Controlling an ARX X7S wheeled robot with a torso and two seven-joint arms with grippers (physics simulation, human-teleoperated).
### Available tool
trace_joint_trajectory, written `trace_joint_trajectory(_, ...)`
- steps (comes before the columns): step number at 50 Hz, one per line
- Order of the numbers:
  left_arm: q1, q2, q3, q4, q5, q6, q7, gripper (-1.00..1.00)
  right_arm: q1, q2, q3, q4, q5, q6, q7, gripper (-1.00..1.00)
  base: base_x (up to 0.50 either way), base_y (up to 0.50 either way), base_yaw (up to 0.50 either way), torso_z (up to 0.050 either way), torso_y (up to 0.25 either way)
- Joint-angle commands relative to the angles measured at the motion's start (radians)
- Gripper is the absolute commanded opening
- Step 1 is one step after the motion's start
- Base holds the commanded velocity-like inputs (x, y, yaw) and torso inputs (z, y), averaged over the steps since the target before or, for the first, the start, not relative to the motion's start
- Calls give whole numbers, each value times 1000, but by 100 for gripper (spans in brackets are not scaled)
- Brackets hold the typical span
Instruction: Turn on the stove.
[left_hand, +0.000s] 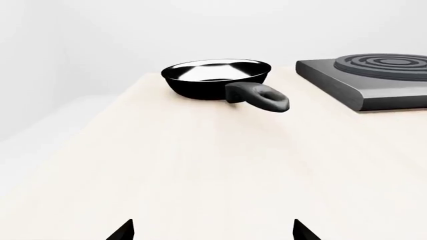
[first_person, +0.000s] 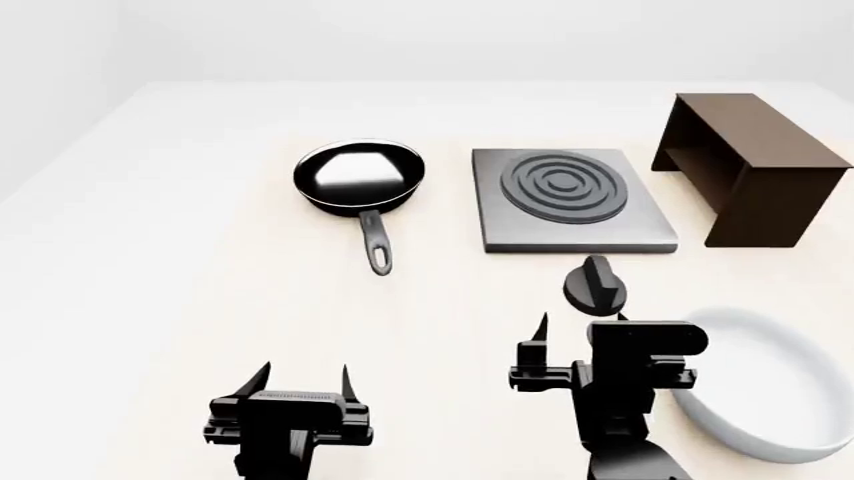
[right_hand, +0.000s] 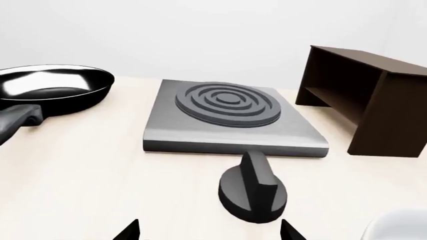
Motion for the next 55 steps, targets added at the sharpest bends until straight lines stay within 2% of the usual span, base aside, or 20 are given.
trace_joint_trajectory(1,-2,-2,3,-2,-3,1,-3,100,2,0,-3,2,3,-1,1,100,0,0,0,0,0)
trace_joint_trajectory(10,-3,-4,7,-1,-3,-1,-5,100,0,4,0,1,19,-6,-10,100,8,0,0,0,0)
trace_joint_trajectory(33,-6,-7,13,-7,-7,3,-10,100,3,3,-5,15,16,-13,2,100,179,0,0,0,1)
trace_joint_trajectory(55,-8,-11,19,-8,-11,6,-15,100,5,8,-17,16,11,-20,8,100,1,0,0,0,0)
